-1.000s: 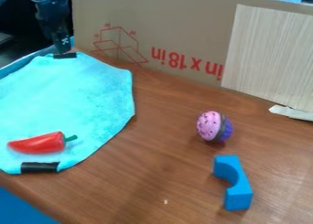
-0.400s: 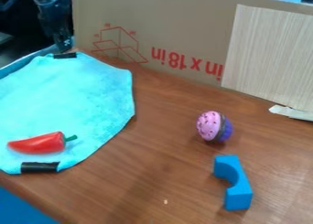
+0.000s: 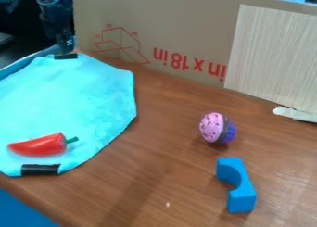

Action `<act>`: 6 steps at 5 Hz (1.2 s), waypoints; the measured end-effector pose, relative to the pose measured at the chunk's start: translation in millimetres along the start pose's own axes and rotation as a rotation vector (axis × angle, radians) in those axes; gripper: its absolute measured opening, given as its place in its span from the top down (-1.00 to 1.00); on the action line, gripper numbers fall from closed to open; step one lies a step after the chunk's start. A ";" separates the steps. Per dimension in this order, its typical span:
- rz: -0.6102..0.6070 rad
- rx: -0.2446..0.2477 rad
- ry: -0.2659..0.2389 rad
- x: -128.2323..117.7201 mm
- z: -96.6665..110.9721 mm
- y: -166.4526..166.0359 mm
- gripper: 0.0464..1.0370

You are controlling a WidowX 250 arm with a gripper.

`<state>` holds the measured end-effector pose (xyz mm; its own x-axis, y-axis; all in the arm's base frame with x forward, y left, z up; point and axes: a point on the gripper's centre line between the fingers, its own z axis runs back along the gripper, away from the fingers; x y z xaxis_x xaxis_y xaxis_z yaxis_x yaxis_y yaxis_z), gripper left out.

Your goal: Fold the cloth from top to bottom

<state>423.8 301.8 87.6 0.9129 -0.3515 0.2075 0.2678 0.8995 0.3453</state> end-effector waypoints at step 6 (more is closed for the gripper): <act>0.014 -0.010 0.062 -0.8 -29.6 7.6 -0.93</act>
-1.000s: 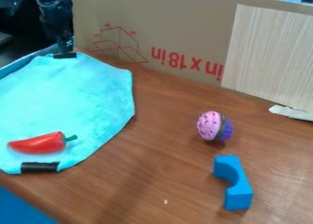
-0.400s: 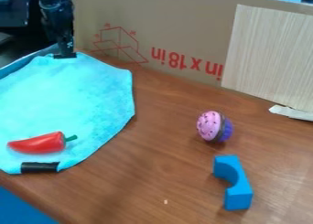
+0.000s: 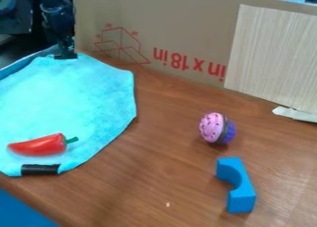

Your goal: Fold the cloth from top to bottom

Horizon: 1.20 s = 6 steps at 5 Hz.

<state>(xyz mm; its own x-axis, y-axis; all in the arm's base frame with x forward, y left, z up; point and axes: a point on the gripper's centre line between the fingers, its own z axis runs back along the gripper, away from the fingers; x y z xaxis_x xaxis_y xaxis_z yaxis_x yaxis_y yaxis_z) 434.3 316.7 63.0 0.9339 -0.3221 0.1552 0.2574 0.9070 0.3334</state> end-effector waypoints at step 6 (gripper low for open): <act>0.013 -0.068 0.038 0.2 -16.8 -6.2 -0.23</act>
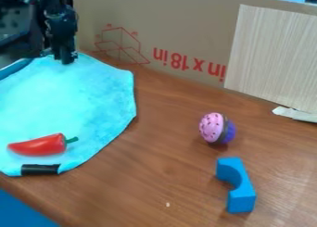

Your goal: Fold the cloth from top to bottom

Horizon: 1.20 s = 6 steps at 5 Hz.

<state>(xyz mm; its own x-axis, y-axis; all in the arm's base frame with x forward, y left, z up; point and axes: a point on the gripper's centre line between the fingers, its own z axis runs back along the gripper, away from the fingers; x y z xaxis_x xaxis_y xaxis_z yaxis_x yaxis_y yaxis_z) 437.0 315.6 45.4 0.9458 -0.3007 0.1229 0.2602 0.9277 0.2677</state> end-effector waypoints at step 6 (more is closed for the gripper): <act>0.023 -0.053 -0.120 -6.4 17.4 -20.1 0.99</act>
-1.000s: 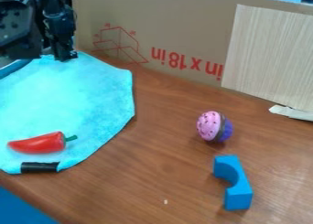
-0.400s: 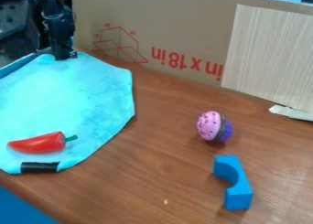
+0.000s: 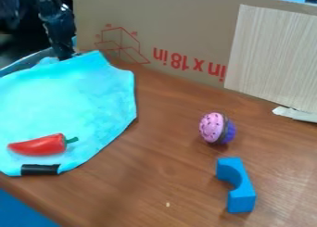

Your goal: Fold the cloth from top to bottom

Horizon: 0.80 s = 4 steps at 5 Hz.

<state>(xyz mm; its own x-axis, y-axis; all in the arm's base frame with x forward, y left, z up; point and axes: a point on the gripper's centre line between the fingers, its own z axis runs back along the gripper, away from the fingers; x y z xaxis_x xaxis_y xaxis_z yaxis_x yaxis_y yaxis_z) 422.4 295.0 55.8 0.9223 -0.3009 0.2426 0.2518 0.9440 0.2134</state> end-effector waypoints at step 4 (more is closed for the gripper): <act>-0.187 -0.041 -0.180 -23.5 76.7 -86.4 0.99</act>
<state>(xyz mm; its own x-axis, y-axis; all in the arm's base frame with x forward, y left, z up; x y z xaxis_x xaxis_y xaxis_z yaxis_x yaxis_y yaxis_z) 356.4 210.0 104.3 0.7923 -0.4866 0.3680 0.4284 0.8732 0.2323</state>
